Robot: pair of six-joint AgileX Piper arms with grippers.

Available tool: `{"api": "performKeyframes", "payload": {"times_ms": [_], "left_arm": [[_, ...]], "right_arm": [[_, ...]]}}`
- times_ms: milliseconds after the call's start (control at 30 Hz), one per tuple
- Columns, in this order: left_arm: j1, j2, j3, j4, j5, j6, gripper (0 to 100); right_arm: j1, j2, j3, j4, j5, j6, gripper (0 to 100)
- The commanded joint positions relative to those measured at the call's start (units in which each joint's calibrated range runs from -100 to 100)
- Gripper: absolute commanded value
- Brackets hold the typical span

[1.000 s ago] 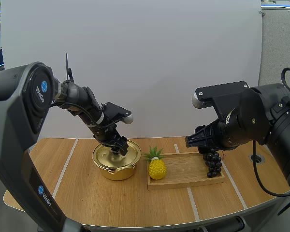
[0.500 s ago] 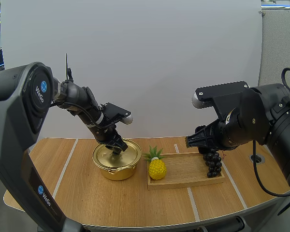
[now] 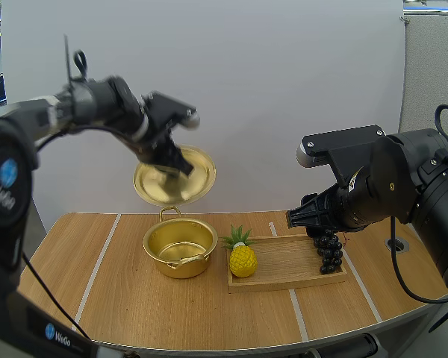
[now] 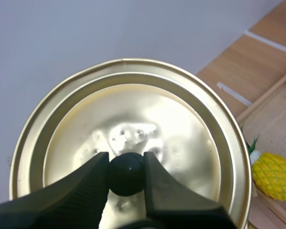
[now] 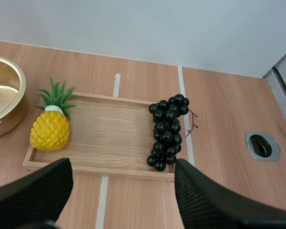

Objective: Open the pot, put the grape inside, and close it

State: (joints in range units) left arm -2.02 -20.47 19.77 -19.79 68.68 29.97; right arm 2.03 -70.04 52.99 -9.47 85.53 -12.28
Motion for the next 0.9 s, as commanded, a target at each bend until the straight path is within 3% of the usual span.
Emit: {"api": "performKeyframes", "payload": {"times_ms": [0,400,867], "left_arm": [[-0.07,-4.40,-3.97,1.76,0.38,-2.32,0],[-0.07,-12.66,-22.74,11.50,0.38,-9.49,0],[-0.07,-12.66,-39.05,12.36,-8.99,-11.62,0]], "right_arm": [[-0.23,0.15,-0.42,0.17,-1.07,0.01,100],[-0.23,0.15,-0.42,0.17,-1.07,0.01,100],[-0.23,0.30,-0.42,-0.13,-0.98,2.52,100]]}}
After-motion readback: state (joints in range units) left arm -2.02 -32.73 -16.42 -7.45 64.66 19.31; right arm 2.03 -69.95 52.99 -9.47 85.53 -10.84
